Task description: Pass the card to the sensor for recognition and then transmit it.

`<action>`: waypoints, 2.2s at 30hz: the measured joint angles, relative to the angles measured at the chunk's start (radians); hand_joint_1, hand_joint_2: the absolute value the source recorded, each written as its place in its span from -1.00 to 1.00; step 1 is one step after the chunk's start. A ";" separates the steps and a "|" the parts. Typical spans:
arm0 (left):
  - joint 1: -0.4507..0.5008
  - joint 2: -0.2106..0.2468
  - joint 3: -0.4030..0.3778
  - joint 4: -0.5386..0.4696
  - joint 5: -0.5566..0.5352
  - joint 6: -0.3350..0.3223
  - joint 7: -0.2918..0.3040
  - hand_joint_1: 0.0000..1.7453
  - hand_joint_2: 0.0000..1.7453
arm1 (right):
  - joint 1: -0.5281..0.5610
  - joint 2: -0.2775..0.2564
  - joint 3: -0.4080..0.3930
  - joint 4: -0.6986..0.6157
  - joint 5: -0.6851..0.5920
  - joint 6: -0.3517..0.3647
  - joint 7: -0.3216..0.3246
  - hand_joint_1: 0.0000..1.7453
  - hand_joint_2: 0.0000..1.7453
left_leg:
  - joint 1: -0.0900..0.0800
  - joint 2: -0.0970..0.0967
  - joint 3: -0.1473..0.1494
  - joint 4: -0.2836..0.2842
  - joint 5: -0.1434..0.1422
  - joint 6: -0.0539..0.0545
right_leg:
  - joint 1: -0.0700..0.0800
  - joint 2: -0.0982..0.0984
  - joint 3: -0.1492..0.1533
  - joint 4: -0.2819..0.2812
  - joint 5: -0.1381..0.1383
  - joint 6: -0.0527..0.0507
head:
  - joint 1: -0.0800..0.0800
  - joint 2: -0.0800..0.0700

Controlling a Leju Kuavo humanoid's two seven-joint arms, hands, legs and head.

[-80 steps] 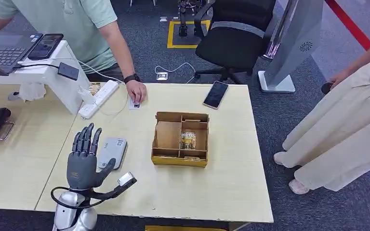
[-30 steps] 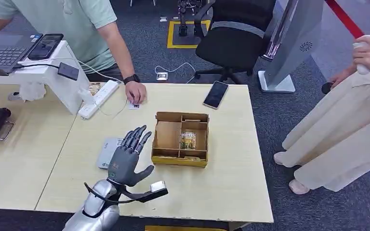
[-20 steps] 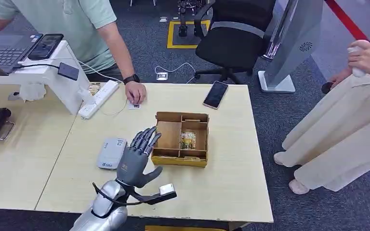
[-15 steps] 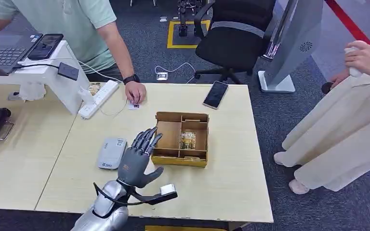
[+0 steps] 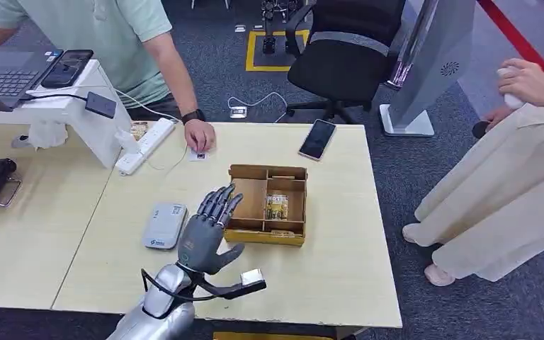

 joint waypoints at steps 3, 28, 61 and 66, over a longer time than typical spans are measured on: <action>-0.011 -0.008 -0.004 0.016 0.000 -0.002 0.003 -1.00 1.00 | 0.000 0.000 0.002 0.000 0.000 0.000 0.000 -1.00 1.00 | 0.000 0.000 0.000 0.000 0.000 0.000 | 0.000 0.000 0.000 0.000 0.000 0.000 | 0.000 0.000; -0.136 -0.083 -0.122 0.281 -0.159 -0.021 0.086 -1.00 1.00 | -0.013 0.000 0.042 -0.003 0.003 0.017 0.021 -1.00 1.00 | 0.000 0.000 0.000 0.000 0.000 0.000 | 0.000 0.000 0.000 0.000 0.000 0.000 | 0.000 0.000; -0.192 -0.091 -0.127 0.305 -0.126 -0.006 0.122 -1.00 1.00 | -0.012 0.000 0.066 -0.003 -0.033 0.004 0.023 -1.00 1.00 | 0.000 0.000 0.000 0.000 0.000 0.000 | 0.000 0.000 0.000 0.000 0.000 0.000 | 0.000 0.000; -0.192 -0.082 -0.126 0.304 -0.122 -0.016 0.116 -1.00 1.00 | -0.012 0.000 0.067 -0.003 -0.033 0.004 0.023 -1.00 1.00 | 0.000 0.000 0.000 0.000 0.000 0.000 | 0.000 0.000 0.000 0.000 0.000 0.000 | 0.000 0.000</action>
